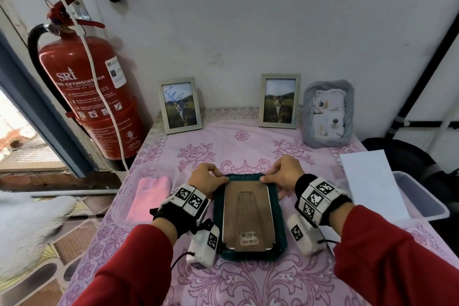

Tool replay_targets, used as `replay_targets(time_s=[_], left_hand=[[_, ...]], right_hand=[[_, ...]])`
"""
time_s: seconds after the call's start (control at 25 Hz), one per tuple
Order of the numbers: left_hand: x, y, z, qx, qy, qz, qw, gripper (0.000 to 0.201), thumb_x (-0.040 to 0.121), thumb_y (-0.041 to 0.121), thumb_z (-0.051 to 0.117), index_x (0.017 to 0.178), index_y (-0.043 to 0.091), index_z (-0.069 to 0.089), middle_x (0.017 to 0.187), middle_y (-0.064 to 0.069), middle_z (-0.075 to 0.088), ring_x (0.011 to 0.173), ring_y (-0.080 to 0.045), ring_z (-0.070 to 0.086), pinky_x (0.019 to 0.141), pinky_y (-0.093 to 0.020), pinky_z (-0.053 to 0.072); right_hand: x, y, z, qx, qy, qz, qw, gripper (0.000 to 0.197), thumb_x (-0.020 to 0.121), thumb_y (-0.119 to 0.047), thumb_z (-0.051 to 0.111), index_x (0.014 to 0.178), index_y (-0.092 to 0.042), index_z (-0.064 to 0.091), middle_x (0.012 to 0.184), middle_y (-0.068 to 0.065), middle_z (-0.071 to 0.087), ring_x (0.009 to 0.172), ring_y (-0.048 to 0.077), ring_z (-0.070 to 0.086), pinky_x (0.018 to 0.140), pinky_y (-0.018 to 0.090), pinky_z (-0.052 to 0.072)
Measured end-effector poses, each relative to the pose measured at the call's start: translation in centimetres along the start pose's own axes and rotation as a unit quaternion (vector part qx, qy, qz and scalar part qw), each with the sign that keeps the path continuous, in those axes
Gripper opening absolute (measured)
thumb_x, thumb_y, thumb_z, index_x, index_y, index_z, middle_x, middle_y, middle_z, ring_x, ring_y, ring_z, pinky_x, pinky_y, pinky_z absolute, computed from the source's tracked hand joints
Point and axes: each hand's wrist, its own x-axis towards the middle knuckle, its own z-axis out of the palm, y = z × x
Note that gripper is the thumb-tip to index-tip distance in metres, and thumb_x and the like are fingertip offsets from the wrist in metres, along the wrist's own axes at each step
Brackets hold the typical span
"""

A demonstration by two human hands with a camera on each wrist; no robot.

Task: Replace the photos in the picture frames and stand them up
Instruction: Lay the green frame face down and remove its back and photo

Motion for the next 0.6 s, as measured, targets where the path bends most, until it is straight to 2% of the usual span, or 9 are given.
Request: replay_targets(time_s=[0.16, 0.32, 0.44, 0.6], left_hand=[[0.2, -0.1, -0.3, -0.018, -0.027, -0.001, 0.999, 0.02, 0.079, 0.015, 0.073, 0.068, 0.013, 0.055, 0.063, -0.003, 0.055, 0.049, -0.014, 0.052, 0.036, -0.017, 0.044], [0.1, -0.3, -0.7, -0.03, -0.05, 0.004, 0.998, 0.019, 0.082, 0.013, 0.07, 0.07, 0.012, 0.055, 0.059, -0.005, 0.053, 0.046, -0.015, 0.05, 0.034, -0.019, 0.043], [-0.1, -0.6, -0.8, -0.046, -0.061, 0.011, 0.997, 0.018, 0.084, 0.012, 0.067, 0.071, 0.013, 0.055, 0.056, -0.006, 0.052, 0.043, -0.015, 0.05, 0.037, -0.02, 0.046], [-0.1, -1.0, -0.9, -0.059, -0.078, 0.02, 0.995, 0.015, 0.087, 0.01, 0.063, 0.076, 0.013, 0.055, 0.06, -0.01, 0.053, 0.045, -0.017, 0.054, 0.042, -0.023, 0.05]], right_hand=[[0.3, -0.1, 0.0, -0.015, 0.005, 0.014, 1.0, 0.021, 0.074, -0.008, 0.078, 0.07, -0.01, 0.057, 0.069, 0.009, 0.058, 0.032, 0.019, 0.055, 0.029, 0.023, 0.045], [0.2, 0.3, -0.1, 0.008, -0.007, 0.011, 1.0, 0.016, 0.076, -0.004, 0.075, 0.081, -0.004, 0.06, 0.069, 0.011, 0.057, 0.026, 0.011, 0.053, 0.027, 0.018, 0.039], [0.3, 0.6, -0.4, 0.031, -0.022, 0.009, 0.999, 0.017, 0.078, -0.001, 0.072, 0.091, -0.001, 0.061, 0.065, 0.012, 0.057, 0.029, 0.014, 0.055, 0.029, 0.021, 0.044], [0.4, 0.9, -0.7, 0.035, -0.044, 0.002, 0.998, 0.018, 0.08, -0.001, 0.07, 0.095, -0.001, 0.061, 0.067, 0.014, 0.059, 0.03, 0.015, 0.057, 0.029, 0.018, 0.042]])
